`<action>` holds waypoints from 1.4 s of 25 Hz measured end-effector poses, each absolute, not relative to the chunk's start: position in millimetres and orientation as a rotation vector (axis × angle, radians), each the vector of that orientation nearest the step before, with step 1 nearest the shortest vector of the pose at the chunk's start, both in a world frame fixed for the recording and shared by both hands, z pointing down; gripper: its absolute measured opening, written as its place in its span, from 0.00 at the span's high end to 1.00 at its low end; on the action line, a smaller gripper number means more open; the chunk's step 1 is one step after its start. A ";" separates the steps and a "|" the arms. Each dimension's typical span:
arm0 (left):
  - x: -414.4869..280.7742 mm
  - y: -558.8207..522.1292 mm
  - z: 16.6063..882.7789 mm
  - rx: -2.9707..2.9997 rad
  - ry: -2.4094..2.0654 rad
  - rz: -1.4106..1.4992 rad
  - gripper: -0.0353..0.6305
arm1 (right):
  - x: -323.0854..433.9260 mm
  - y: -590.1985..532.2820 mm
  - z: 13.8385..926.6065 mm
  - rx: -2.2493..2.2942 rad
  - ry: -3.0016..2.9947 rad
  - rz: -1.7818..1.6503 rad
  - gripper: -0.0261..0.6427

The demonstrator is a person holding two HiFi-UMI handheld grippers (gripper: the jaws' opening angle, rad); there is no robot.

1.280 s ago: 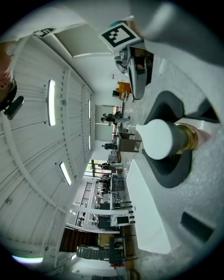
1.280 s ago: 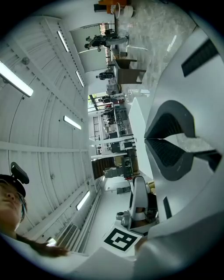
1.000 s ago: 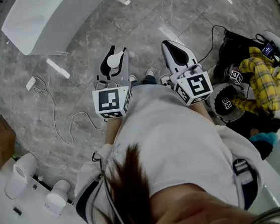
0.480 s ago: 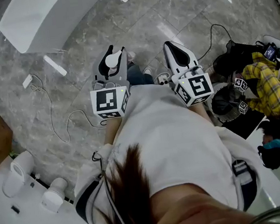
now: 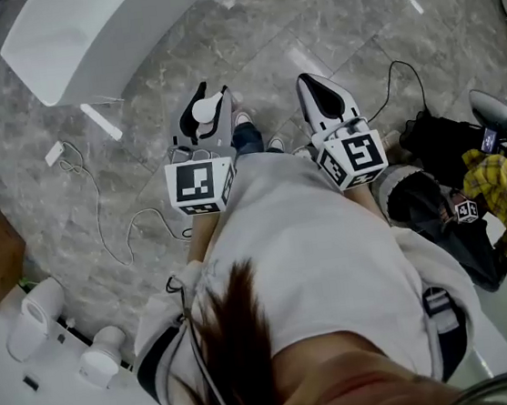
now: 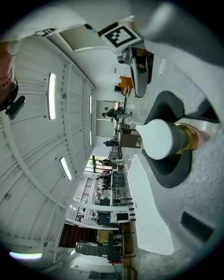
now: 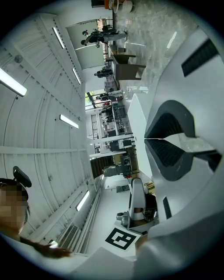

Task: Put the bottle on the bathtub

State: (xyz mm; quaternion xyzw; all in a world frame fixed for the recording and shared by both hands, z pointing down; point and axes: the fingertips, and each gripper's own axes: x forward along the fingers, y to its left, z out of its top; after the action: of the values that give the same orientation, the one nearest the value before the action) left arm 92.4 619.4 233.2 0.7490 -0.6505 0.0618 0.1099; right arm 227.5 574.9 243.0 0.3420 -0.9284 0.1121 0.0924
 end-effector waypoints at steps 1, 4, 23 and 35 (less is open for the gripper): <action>84.1 612.3 231.6 2.205 -1.914 0.180 0.74 | 219.7 567.8 242.7 1.017 -2.755 0.332 0.94; 58.7 594.9 228.6 2.208 -1.920 0.175 0.74 | 197.3 550.4 243.8 1.027 -2.743 0.336 0.94; 29.1 527.3 253.5 2.187 -1.865 0.185 0.74 | 186.4 488.7 268.9 1.132 -2.648 0.435 0.94; 34.9 409.1 241.4 2.138 -1.986 0.157 0.74 | 200.0 355.3 258.4 1.075 -2.705 0.403 0.94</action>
State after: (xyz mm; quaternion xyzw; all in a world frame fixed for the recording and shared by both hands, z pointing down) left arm 34.9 409.1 241.4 0.7272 -0.6755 0.0534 0.1095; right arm 200.0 355.3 258.4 0.3641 -0.9158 0.1364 0.1012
